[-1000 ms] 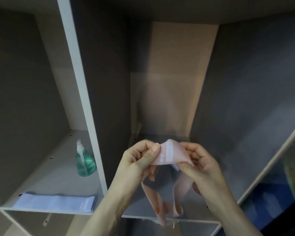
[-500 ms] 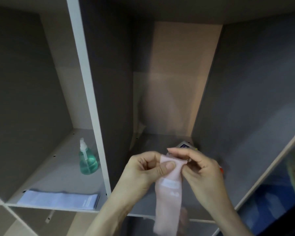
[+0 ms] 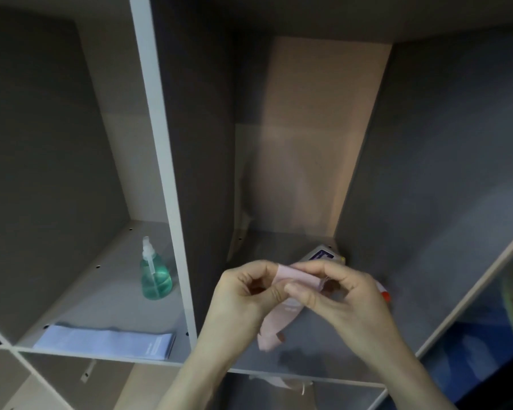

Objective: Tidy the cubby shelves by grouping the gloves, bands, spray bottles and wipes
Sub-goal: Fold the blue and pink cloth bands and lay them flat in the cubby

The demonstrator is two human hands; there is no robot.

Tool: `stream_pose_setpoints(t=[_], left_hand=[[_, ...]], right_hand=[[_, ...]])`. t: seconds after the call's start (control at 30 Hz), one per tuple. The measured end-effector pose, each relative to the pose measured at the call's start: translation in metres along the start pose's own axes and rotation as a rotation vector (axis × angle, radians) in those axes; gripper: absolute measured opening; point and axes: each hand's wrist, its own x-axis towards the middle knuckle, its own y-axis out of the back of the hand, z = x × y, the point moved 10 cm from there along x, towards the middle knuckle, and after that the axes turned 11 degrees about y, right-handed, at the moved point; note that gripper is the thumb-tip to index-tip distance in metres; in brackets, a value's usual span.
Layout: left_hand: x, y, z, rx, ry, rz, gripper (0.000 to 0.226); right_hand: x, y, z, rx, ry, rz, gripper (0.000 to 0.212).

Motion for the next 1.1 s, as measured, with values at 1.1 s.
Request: stream_pose_setpoints(t=[1.1], left_hand=[[0.026,-0.012,-0.049,0.142,0.072,-0.333,0.018]], right_hand=[[0.051,0.130,0.053,-0.030,-0.042,0.689,0.023]])
